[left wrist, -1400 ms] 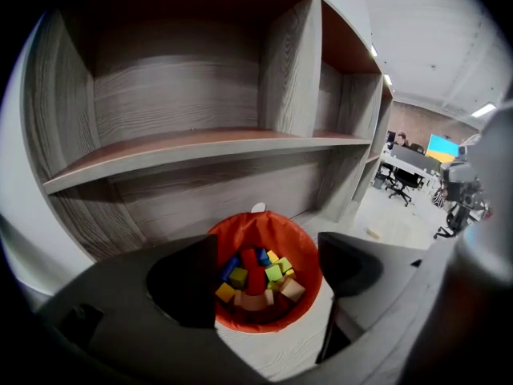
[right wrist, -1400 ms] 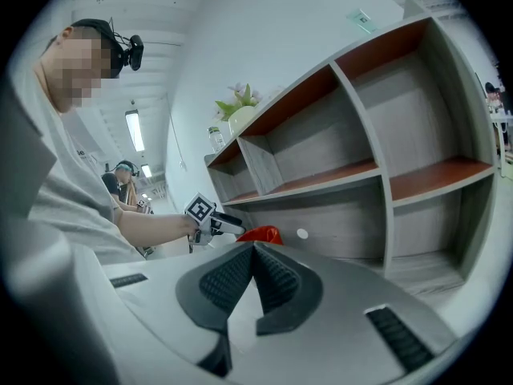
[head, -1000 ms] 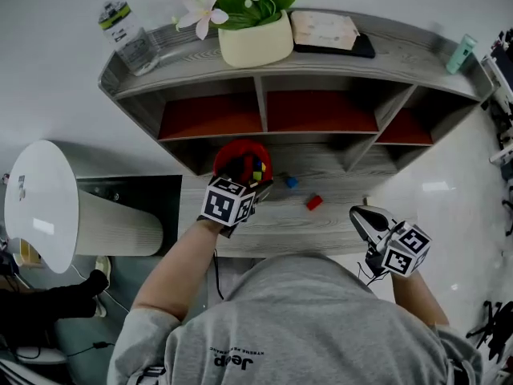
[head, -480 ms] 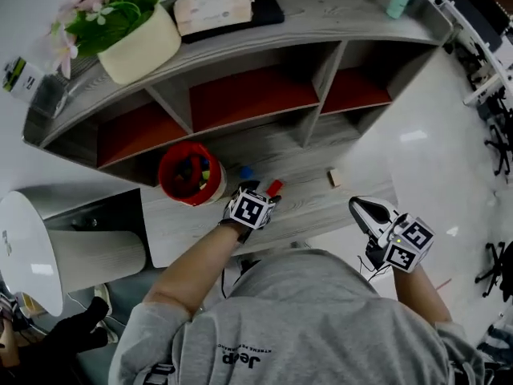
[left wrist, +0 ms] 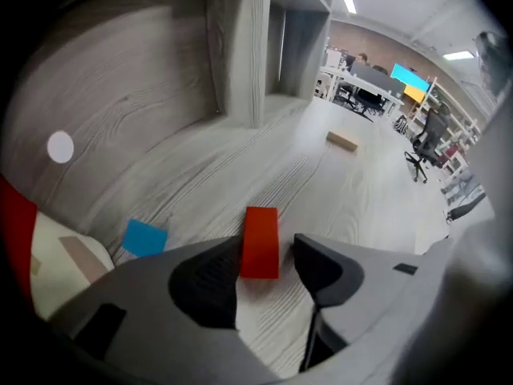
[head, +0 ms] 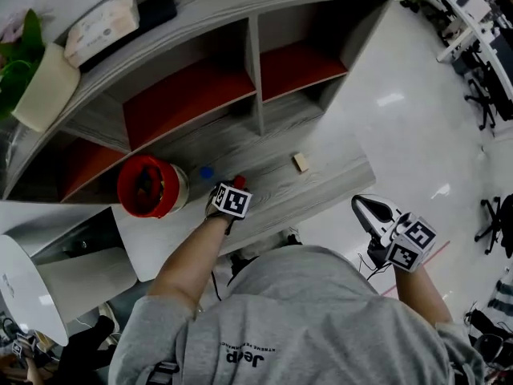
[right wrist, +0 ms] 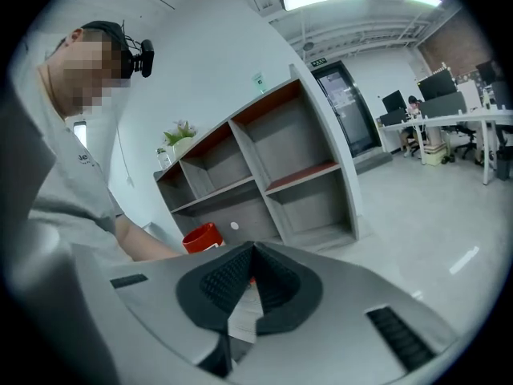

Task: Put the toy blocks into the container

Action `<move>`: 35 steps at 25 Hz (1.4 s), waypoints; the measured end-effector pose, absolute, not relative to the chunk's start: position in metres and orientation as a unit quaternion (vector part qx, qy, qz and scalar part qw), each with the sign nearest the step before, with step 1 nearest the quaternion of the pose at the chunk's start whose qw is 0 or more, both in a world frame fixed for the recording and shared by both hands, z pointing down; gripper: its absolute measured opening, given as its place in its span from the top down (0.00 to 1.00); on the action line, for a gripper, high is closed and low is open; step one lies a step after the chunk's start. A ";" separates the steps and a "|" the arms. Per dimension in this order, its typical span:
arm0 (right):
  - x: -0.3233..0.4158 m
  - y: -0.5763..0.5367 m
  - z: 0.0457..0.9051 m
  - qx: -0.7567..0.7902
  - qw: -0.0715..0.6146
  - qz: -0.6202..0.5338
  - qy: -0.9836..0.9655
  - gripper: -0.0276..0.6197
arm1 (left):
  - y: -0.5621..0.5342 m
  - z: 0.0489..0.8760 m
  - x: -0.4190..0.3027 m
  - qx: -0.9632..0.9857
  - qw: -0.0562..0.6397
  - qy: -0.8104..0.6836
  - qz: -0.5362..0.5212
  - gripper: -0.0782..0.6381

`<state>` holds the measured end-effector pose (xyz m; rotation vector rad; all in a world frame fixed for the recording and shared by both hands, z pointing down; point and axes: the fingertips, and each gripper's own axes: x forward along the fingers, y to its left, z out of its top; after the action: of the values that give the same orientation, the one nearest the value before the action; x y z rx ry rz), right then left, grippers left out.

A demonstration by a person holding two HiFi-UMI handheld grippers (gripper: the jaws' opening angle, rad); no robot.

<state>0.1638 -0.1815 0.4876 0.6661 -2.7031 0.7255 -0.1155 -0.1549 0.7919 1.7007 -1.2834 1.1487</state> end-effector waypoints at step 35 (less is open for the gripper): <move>-0.110 -0.105 0.426 -0.010 0.100 0.185 -0.978 0.93 | -0.046 0.522 -0.361 0.626 0.276 -0.668 0.293 0.67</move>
<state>-0.1101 -0.1045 0.4256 -0.0297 -2.8900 0.5466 -0.3607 -0.0463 0.5223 1.6805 -1.7957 0.7868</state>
